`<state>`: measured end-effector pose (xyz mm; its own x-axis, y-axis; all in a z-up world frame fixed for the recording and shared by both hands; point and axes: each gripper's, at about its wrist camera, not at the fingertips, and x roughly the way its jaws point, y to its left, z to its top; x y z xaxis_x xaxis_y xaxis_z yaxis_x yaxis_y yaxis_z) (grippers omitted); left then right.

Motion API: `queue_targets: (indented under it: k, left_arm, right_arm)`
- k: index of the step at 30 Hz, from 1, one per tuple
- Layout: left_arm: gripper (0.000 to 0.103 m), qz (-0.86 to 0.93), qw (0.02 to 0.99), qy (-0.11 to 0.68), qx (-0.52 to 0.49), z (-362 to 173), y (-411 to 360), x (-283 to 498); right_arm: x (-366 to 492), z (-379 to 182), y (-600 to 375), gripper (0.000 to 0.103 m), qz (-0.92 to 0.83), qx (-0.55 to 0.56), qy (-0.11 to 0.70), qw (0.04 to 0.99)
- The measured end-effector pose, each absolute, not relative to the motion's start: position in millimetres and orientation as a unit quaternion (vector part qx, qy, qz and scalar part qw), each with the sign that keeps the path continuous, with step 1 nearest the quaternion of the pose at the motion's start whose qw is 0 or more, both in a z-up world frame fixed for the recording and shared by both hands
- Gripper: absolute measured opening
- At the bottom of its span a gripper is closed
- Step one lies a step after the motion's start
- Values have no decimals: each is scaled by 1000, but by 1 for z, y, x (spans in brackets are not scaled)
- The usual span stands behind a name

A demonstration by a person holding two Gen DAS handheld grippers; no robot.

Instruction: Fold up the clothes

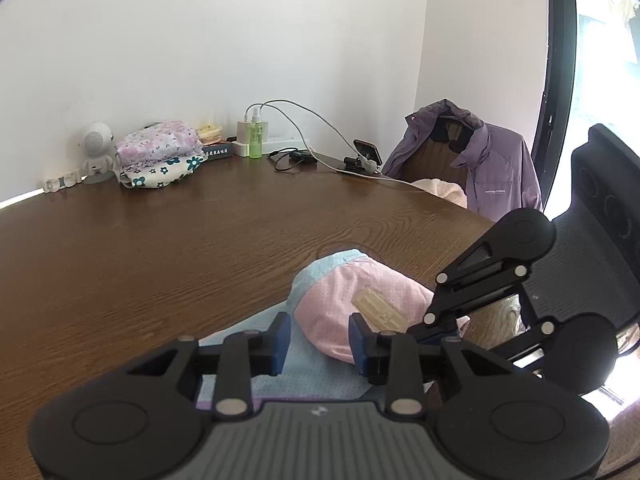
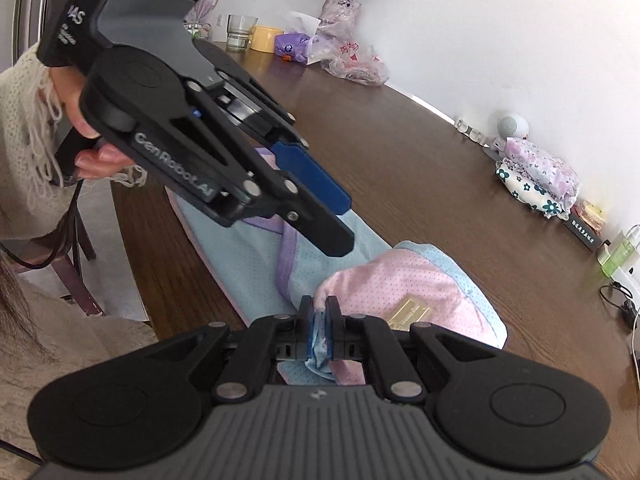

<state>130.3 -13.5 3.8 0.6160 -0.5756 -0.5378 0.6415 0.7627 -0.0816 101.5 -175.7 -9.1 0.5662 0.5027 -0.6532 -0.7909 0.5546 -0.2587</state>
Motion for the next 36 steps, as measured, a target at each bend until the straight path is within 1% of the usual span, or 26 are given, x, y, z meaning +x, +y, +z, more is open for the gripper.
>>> queue_targets:
  k: [4,9,12,13,14,16,18,19,20,22,24,25,26,31,33,35,36]
  left_arm:
    - [28,-317,894,316,15,-8,-10,149]
    - [28,-294,890,344,-51,-19,10,164]
    - [28,-297,896,327,-49,-11,12,160]
    - [28,-301,898,319,-45,-7,11,158]
    - [28,-305,898,314,-38,-5,7,156]
    - [28,-314,899,305,-23,-4,-2,154]
    - [28,-322,899,297,-8,-2,-11,152]
    - [26,-327,899,293,0,-1,-16,151]
    - [22,-331,898,289,8,-1,-20,150]
    - [20,-339,898,280,23,1,-29,148]
    - [18,-347,897,271,39,3,-38,146]
    - [18,-349,896,272,46,1,-44,146]
    - [18,-348,894,278,54,-3,-50,146]
    - [18,-337,888,306,60,-25,-54,152]
    - [18,-336,891,301,57,-21,-50,149]
    - [19,-335,894,292,54,-15,-45,146]
    - [19,-339,893,289,59,-13,-44,144]
  right_arm:
    - [100,-8,-174,5,391,-277,253,840]
    - [103,-14,-173,6,397,-264,262,839]
    - [107,-18,-171,9,398,-250,269,841]
    - [108,-18,-172,14,399,-239,272,843]
    - [109,-17,-175,27,401,-220,277,845]
    - [111,-10,-187,44,403,-153,292,854]
    - [112,-1,-206,44,399,-72,305,862]
    - [112,4,-218,44,391,-32,306,867]
    - [110,7,-229,44,374,-6,304,876]
    - [109,9,-249,42,332,29,297,895]
    - [109,6,-261,32,293,47,292,909]
    - [111,2,-264,23,281,54,291,913]
    - [113,-2,-266,21,275,59,294,913]
    - [116,-25,-251,20,261,16,309,914]
    - [116,-26,-250,21,260,16,308,915]
    - [113,-22,-257,24,261,44,300,917]
    - [111,-19,-263,29,259,64,295,918]
